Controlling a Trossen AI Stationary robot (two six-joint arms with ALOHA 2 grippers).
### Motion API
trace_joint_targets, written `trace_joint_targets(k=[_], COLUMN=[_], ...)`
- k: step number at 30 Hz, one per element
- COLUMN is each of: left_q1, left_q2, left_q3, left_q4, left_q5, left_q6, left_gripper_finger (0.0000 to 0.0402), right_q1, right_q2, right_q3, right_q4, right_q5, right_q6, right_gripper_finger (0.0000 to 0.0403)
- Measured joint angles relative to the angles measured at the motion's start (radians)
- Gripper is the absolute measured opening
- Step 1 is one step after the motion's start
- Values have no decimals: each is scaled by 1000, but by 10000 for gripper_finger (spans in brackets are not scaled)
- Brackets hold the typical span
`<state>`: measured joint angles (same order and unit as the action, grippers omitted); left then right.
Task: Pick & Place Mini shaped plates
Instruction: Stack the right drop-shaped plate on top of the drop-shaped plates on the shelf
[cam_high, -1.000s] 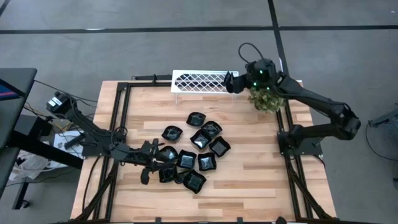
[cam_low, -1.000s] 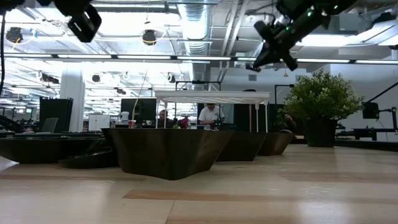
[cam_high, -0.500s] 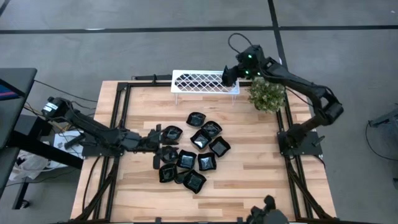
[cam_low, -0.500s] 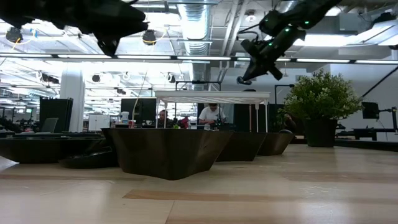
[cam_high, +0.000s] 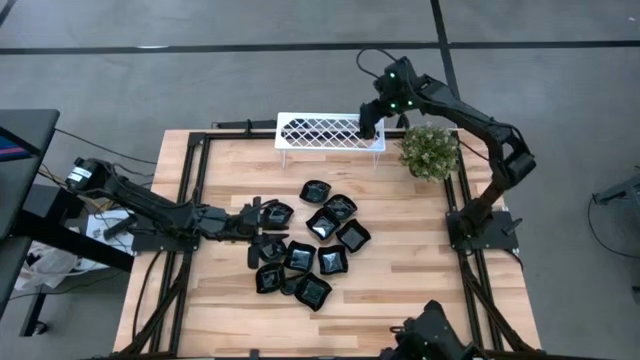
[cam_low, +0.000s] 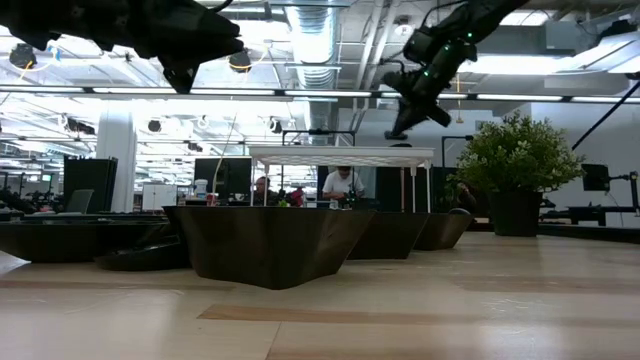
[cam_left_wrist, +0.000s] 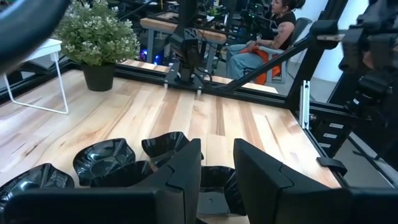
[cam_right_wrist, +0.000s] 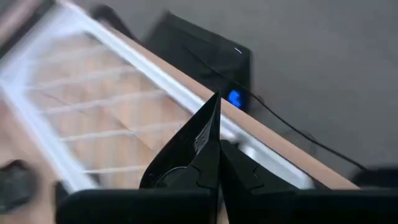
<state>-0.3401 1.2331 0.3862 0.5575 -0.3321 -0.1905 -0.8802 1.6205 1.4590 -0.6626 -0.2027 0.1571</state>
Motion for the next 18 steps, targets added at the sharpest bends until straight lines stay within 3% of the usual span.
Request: trace_joint_targets(k=[18], left_q1=[0], left_q2=[0], left_q3=[0], left_q4=[0], left_q5=[0], left_q6=[-24], left_gripper_finger=[97], right_q1=[-27], right_q2=[37], right_q3=[2], right_q4=[-50], right_q5=[2], right_q6=[4], right_gripper_finger=[0])
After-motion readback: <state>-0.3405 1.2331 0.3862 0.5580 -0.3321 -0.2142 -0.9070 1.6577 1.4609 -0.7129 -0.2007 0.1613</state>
